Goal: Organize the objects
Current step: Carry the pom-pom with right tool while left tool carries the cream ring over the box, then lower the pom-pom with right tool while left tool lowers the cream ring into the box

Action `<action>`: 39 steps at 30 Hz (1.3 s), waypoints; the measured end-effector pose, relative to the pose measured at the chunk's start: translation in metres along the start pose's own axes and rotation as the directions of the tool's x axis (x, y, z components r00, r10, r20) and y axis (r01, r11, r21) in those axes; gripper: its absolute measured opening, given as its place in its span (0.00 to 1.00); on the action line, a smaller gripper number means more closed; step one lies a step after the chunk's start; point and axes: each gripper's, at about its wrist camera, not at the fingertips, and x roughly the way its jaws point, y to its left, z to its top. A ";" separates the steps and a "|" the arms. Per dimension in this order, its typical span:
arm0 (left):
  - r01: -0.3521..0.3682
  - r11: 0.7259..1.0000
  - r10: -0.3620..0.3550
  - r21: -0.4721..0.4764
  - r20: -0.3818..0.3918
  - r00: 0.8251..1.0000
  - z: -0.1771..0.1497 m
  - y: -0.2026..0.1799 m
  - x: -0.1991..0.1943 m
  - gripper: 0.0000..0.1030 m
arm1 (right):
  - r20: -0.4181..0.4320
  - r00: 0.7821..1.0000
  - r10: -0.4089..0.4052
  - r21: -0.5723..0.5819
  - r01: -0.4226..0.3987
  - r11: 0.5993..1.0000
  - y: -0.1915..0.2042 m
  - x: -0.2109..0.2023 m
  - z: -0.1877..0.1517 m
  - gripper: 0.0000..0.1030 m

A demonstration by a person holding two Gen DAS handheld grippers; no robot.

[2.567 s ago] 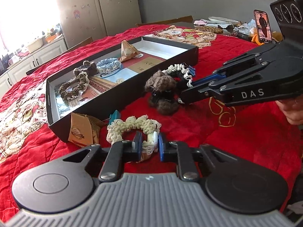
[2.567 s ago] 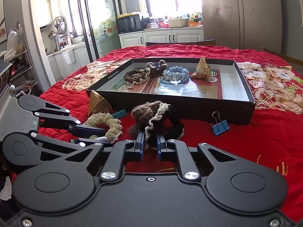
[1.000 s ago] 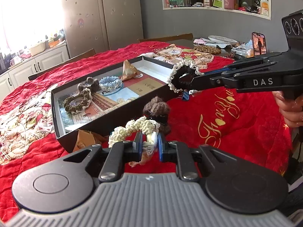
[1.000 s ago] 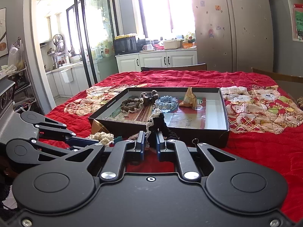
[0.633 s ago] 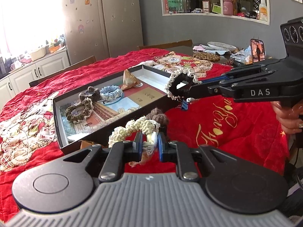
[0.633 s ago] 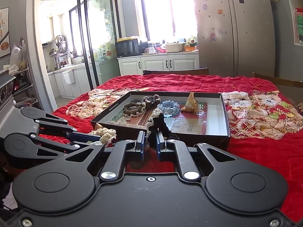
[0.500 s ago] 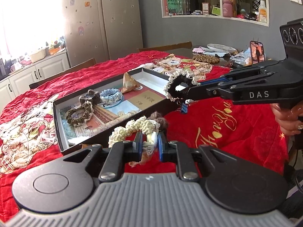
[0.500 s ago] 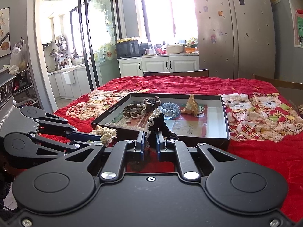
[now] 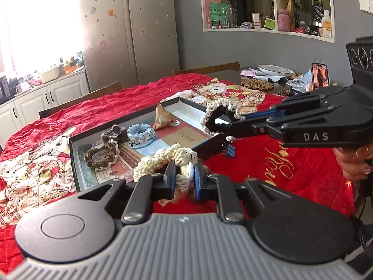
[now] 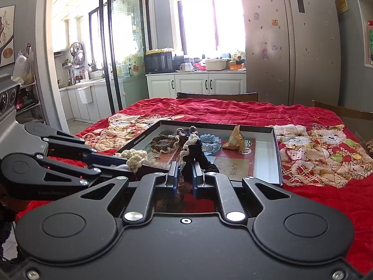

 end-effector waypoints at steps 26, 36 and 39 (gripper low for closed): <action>-0.155 0.981 0.161 -0.115 0.045 0.986 0.037 0.053 0.016 0.18 | 0.049 0.996 -0.070 0.011 0.069 0.998 -0.026 0.028 0.042 0.11; -0.240 0.958 0.248 -0.158 0.035 0.968 0.049 0.074 0.042 0.18 | 0.035 0.997 -0.065 0.000 0.065 0.998 -0.021 0.067 0.058 0.11; -0.255 0.952 0.263 -0.170 0.029 0.964 0.053 0.080 0.053 0.18 | 0.031 0.997 -0.072 -0.017 0.073 0.997 -0.018 0.083 0.063 0.11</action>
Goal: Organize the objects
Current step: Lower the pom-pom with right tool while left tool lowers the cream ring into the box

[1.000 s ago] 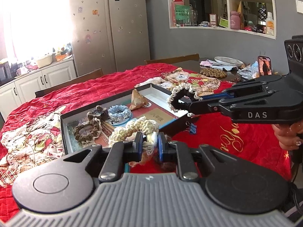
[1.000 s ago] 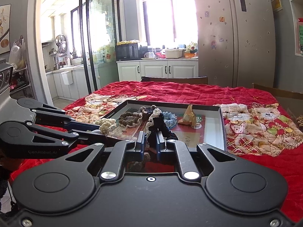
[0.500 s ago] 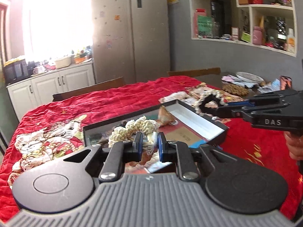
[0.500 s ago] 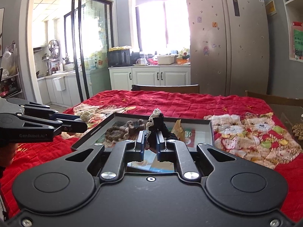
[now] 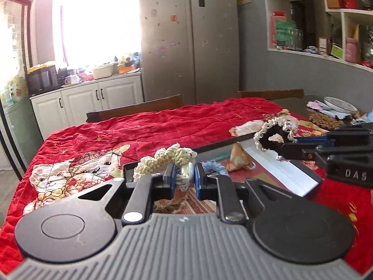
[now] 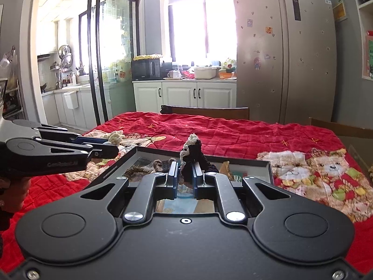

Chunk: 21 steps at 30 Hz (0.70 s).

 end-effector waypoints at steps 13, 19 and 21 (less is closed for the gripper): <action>-0.031 0.999 0.030 -0.034 -0.033 0.999 -0.005 0.008 0.041 0.18 | -0.027 0.999 -0.026 0.006 0.026 1.000 0.004 0.063 0.008 0.11; -0.038 0.998 0.036 -0.047 -0.051 0.998 -0.008 0.013 0.054 0.19 | -0.047 0.998 -0.035 0.036 0.037 0.999 -0.005 0.086 0.003 0.11; -0.042 0.998 0.039 -0.047 -0.060 0.997 -0.011 0.013 0.058 0.19 | -0.049 0.998 -0.037 0.042 0.039 0.998 -0.008 0.092 0.000 0.11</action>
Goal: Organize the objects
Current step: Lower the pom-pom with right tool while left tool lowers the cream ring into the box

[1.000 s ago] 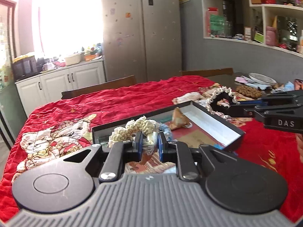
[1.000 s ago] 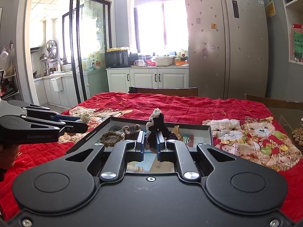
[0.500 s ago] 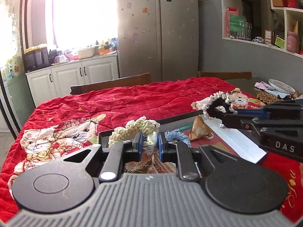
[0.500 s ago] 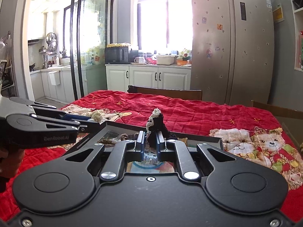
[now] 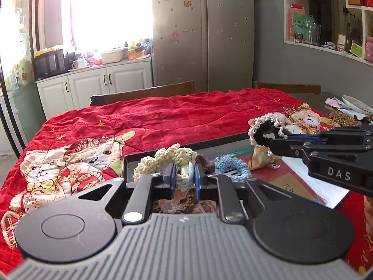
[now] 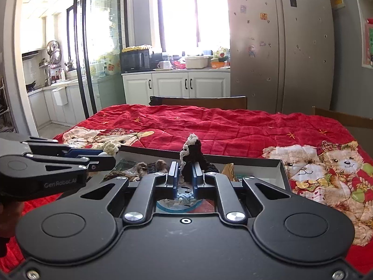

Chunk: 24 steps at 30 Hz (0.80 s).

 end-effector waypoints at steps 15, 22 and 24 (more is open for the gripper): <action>-0.023 1.000 0.024 0.010 -0.053 0.998 -0.010 0.003 0.024 0.19 | -0.029 0.999 -0.024 0.001 0.024 1.000 -0.010 0.035 -0.013 0.11; -0.018 0.999 0.021 0.030 -0.079 0.997 -0.016 0.001 0.031 0.19 | -0.067 0.998 -0.015 -0.007 0.015 1.000 -0.009 0.049 -0.021 0.11; -0.020 0.999 0.023 0.035 -0.081 0.996 -0.016 0.000 0.031 0.19 | -0.075 0.997 -0.013 -0.014 0.012 1.000 -0.007 0.052 -0.023 0.11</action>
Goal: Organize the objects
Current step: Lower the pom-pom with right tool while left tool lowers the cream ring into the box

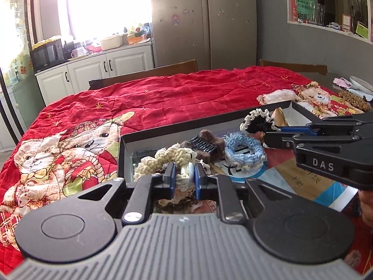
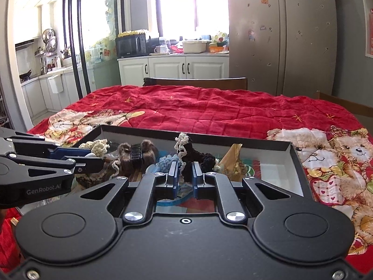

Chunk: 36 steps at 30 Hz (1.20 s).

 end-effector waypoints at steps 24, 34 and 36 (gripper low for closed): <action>0.017 0.999 -0.016 0.029 -0.040 0.999 -0.006 -0.004 0.008 0.20 | -0.021 0.999 0.051 -0.015 -0.051 0.999 0.004 0.010 -0.005 0.11; 0.016 0.999 -0.015 0.034 -0.040 0.999 -0.007 -0.005 0.008 0.21 | -0.022 0.998 0.054 -0.021 -0.054 0.998 0.007 0.010 -0.007 0.12; 0.016 0.999 -0.015 0.034 -0.040 0.999 -0.007 -0.005 0.008 0.21 | -0.019 0.998 0.055 -0.018 -0.055 0.998 0.006 0.009 -0.007 0.12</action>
